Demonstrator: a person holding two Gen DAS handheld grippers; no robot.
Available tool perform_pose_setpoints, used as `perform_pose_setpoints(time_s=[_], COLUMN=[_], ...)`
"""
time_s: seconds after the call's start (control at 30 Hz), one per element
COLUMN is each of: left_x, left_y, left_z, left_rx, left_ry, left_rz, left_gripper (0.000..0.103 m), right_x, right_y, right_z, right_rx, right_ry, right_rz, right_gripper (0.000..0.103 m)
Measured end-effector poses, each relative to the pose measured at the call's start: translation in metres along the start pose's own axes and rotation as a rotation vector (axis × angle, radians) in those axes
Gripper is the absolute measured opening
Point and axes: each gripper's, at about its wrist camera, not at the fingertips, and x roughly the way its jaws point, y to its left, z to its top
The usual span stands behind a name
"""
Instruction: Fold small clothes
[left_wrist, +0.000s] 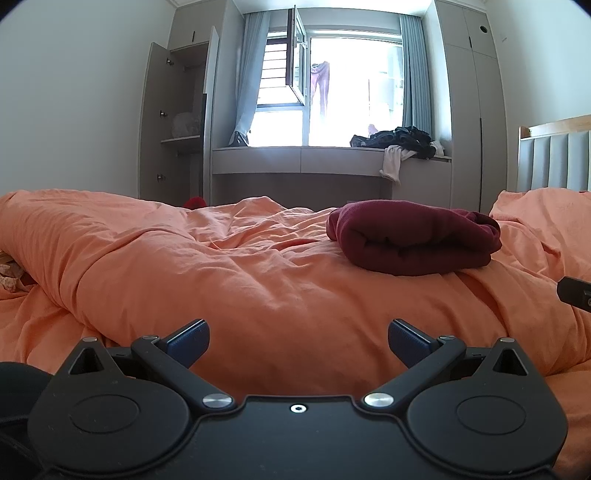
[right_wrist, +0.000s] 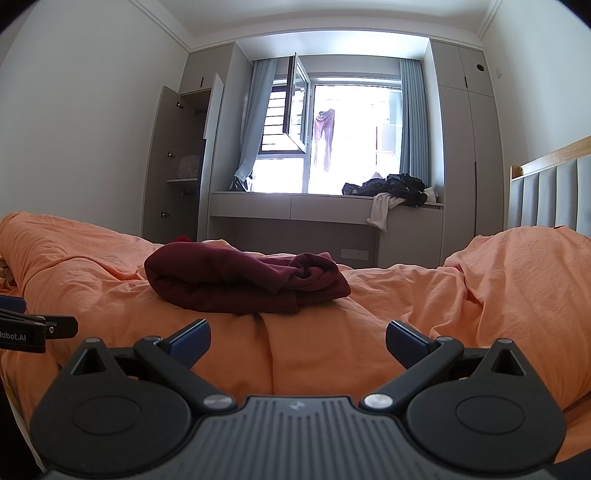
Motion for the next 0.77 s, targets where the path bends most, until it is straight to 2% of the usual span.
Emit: perform_pose_setpoints(time_s=[0.77], left_x=[0.0001], left_y=[0.0003], left_z=[0.0001], left_rx=[0.001], left_ry=[0.001], left_rz=[0.000], left_gripper=[0.103], right_x=[-0.0009], right_y=[-0.0007], right_z=[-0.0002], right_rx=[-0.003], right_ry=[0.000], right_rz=[0.000], right_gripper=[0.103])
